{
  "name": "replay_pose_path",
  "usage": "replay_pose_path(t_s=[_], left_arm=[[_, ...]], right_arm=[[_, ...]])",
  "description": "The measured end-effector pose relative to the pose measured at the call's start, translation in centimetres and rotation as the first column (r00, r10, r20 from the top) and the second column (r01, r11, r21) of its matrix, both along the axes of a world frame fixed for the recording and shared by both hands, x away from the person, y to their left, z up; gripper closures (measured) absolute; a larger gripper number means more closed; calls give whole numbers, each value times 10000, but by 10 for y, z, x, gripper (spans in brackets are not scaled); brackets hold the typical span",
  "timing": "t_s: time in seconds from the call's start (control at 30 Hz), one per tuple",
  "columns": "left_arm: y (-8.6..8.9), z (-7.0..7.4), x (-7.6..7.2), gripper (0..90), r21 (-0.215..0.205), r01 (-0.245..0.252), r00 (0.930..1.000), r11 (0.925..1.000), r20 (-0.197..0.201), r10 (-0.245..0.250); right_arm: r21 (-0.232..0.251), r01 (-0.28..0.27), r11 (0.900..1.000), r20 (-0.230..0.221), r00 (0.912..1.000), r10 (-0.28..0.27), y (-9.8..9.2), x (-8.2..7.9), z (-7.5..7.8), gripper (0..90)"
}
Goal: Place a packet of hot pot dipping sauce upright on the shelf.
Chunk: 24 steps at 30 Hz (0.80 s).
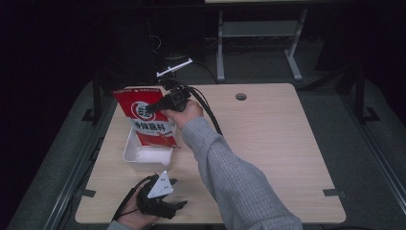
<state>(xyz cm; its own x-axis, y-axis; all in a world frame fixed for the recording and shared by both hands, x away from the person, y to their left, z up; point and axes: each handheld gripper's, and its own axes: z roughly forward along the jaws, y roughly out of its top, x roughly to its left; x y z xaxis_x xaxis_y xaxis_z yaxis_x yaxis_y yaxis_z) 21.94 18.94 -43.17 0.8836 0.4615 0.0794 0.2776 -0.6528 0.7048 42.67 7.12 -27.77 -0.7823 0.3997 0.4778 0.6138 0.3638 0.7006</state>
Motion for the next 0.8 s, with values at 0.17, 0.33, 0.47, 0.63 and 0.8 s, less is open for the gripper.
replay_pose_path(t_s=[0.17, 0.33, 0.47, 0.63, 0.8], left_arm=[[0, 0, 0, 248, -5, -2, 10000, 10000, 9, 2], [1, 0, 1, 248, -7, -4, 10000, 10000, 3, 4], [1, 0, 1, 248, 8, 18, 10000, 10000, 7, -18], [0, 0, 0, 246, -23, 41, 10000, 10000, 4, -41], [0, 0, 1, 245, 9, 46, 10000, 10000, 10, -46]], right_arm=[[-21, 151, 9999, 11, 9999, -151, 6, 2, -8, 884], [13, 218, 9998, -60, 9997, -218, 13, 4, -17, 884], [45, 212, 9998, -87, 9997, -212, 17, 4, -23, 884], [106, 283, 9995, -120, 9995, -282, 20, 3, -28, 884], [255, 400, 9989, -114, 9991, -397, 21, 2, -32, 884]])
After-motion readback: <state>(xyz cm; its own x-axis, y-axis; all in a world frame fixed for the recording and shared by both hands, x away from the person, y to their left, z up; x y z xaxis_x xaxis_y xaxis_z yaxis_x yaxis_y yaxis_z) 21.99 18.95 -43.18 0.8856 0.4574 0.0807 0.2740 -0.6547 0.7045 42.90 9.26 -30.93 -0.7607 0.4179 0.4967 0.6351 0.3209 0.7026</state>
